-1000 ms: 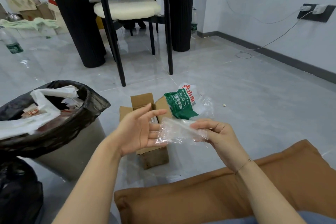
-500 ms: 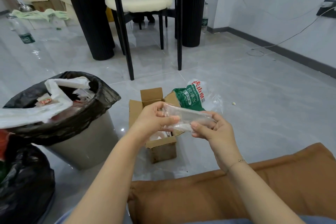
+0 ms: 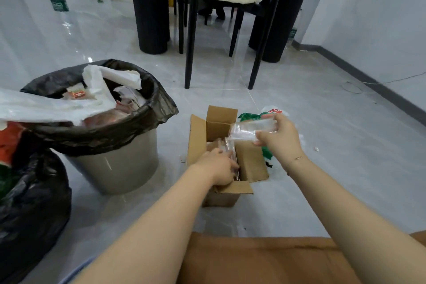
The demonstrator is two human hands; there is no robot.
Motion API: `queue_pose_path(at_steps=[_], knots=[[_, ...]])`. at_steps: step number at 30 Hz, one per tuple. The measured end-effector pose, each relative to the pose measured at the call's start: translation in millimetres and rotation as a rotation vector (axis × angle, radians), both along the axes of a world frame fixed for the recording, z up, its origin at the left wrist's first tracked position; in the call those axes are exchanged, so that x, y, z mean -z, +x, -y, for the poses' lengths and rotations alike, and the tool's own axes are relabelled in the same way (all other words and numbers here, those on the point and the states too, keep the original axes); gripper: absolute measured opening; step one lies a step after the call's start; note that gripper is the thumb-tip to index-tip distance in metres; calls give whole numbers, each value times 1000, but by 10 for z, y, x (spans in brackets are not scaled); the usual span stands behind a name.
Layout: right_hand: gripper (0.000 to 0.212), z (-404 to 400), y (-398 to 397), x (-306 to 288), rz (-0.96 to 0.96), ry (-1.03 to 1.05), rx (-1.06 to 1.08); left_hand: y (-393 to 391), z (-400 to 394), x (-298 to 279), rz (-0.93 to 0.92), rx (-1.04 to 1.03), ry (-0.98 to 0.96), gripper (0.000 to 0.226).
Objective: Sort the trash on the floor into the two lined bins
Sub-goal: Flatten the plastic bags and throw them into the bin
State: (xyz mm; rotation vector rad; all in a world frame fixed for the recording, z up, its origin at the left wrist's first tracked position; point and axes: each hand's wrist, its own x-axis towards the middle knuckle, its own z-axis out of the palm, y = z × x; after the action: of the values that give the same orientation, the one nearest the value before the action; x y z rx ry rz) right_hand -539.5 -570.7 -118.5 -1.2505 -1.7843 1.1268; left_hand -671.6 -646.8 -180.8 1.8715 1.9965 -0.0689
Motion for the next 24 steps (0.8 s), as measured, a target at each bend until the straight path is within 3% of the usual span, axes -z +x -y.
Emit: queue_pose_path(at_steps=[6,12,18,24], knots=[[43,-40,-185,113,217,140,-16,7,3,67,-12,-199,93,47],[39,2,-214,150,288,154,-18,-55,-75,121,48,-301,179,42],[34,8,-261,188,514,476,-166,-205,-37,147,139,-317,169,52],[36,-53,-430,103,668,523,-269,-200,-36,151,221,-389,111,43]])
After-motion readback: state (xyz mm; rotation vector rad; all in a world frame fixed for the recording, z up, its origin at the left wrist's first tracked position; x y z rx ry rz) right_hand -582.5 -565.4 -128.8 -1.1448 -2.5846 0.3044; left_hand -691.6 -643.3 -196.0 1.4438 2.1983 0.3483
